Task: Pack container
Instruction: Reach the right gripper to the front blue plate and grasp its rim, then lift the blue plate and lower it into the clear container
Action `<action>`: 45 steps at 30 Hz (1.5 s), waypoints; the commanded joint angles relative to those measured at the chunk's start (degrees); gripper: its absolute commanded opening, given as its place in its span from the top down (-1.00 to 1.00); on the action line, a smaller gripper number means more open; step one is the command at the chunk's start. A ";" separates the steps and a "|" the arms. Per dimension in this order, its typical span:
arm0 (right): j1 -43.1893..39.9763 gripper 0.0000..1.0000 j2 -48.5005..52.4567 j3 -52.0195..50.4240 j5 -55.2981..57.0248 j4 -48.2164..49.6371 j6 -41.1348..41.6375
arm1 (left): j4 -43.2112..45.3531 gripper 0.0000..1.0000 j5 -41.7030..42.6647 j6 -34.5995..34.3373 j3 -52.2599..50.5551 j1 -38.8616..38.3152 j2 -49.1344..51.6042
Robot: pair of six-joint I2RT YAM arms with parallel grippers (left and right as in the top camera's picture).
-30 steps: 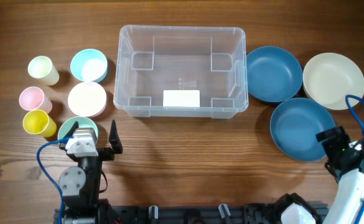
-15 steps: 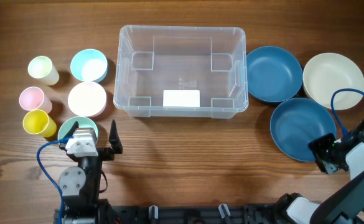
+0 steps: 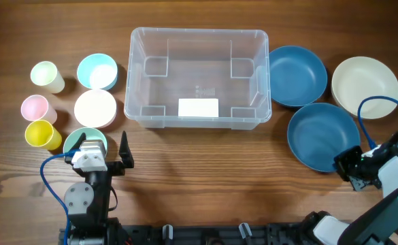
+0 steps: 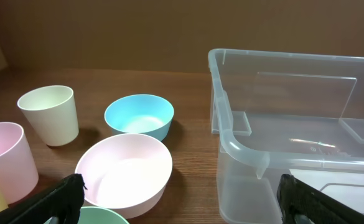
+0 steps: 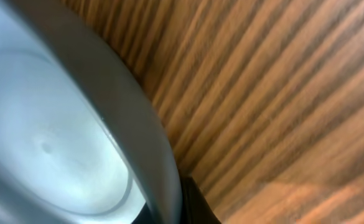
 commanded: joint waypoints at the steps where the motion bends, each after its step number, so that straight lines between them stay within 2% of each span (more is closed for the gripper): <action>1: -0.07 0.91 -4.24 3.30 0.31 -3.39 -3.76 | 0.24 -1.00 0.46 1.14 -0.37 -0.07 -0.44; 7: -0.07 0.91 -17.68 11.45 -5.14 -10.16 -4.00 | 0.24 -1.00 0.46 1.14 -0.37 -0.07 -0.44; 11: 1.36 0.92 -25.79 18.93 -13.29 -11.69 -8.46 | 0.24 -1.00 0.46 1.14 -0.37 -0.07 -0.44; 15: 6.75 0.91 -29.83 27.17 -15.21 -12.35 -8.39 | 0.24 -1.00 0.46 1.14 -0.37 -0.07 -0.44; 17: 13.84 0.91 -29.20 33.00 -15.91 -12.15 -8.35 | 0.24 -1.00 0.46 1.14 -0.37 -0.07 -0.44; 21: 31.87 0.91 -22.51 42.23 -12.22 -10.49 -9.07 | 0.24 -0.99 0.46 1.14 -0.37 -0.07 -0.44; 24: 45.70 0.91 -13.55 48.09 -1.73 -10.51 -9.60 | 0.24 -0.99 0.46 1.14 -0.37 -0.07 -0.44; 28: 57.29 0.91 1.38 54.97 11.43 -10.60 -7.34 | 0.24 -1.00 0.46 1.14 -0.37 -0.07 -0.44; 32: 59.69 0.91 15.28 60.46 13.97 -10.38 -5.33 | 0.24 -1.00 0.46 1.14 -0.37 -0.07 -0.44; 37: 61.57 0.92 25.33 60.72 13.53 -9.66 -6.86 | 0.24 -1.00 0.46 1.14 -0.37 -0.07 -0.44; 45: 63.95 0.91 30.67 60.61 15.80 -11.91 -9.31 | 0.24 -1.00 0.46 1.14 -0.37 -0.07 -0.44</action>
